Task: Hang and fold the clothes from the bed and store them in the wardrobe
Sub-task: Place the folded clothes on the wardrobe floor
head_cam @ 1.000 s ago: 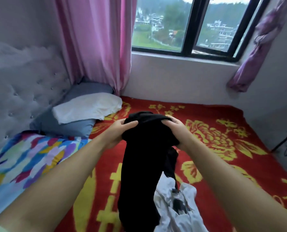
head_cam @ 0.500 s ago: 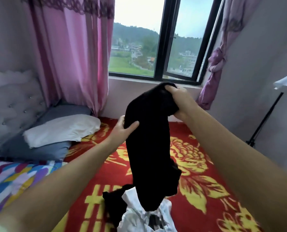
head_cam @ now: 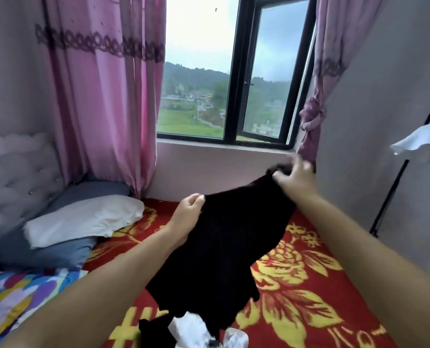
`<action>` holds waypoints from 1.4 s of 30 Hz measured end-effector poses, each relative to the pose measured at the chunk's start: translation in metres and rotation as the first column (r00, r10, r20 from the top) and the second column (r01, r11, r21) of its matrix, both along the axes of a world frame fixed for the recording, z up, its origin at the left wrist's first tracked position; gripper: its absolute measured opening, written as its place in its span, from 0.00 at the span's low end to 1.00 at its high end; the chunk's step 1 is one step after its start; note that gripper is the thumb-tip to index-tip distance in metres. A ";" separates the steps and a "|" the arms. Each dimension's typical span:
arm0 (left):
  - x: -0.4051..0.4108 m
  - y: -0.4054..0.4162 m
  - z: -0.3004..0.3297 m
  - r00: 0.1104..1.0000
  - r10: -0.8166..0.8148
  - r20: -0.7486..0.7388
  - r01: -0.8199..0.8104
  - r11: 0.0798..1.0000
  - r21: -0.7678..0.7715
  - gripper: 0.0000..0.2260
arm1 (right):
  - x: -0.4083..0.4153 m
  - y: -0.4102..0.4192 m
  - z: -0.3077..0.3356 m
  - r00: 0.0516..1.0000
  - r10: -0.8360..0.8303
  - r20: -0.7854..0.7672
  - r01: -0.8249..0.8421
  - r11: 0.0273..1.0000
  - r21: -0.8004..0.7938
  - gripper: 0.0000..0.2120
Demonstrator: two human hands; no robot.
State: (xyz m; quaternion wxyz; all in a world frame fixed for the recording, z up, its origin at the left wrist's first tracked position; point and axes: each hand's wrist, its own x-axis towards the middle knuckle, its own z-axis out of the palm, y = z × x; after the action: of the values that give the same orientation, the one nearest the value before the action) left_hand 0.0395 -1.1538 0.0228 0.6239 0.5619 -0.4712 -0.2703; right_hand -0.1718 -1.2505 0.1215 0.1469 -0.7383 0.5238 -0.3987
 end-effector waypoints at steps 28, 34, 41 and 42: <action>-0.036 0.003 0.028 0.975 -0.150 -0.166 0.152 0.988 0.001 0.06 | 0.062 0.017 -0.038 0.608 0.017 0.794 -0.552 0.728 0.408 0.12; -0.028 -0.009 0.067 0.915 -0.020 -0.404 0.050 0.997 0.064 0.07 | 0.039 0.041 -0.038 0.679 0.680 0.276 -0.730 0.591 0.342 0.32; -0.030 -0.017 0.079 0.821 -0.110 -0.561 0.229 0.962 0.146 0.08 | 0.032 0.048 -0.032 0.785 0.606 0.131 -0.620 0.771 0.146 0.10; -0.029 -0.016 0.079 0.820 -0.132 -0.557 0.260 0.953 0.158 0.09 | 0.030 0.047 -0.030 0.781 0.601 0.170 -0.623 0.770 0.140 0.10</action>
State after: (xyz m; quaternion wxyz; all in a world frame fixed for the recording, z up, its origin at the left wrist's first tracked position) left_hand 0.0107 -1.1697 0.1018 0.6315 0.4786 -0.2979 -0.5324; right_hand -0.1418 -1.2038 0.0912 0.3680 -0.8269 0.2804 -0.3197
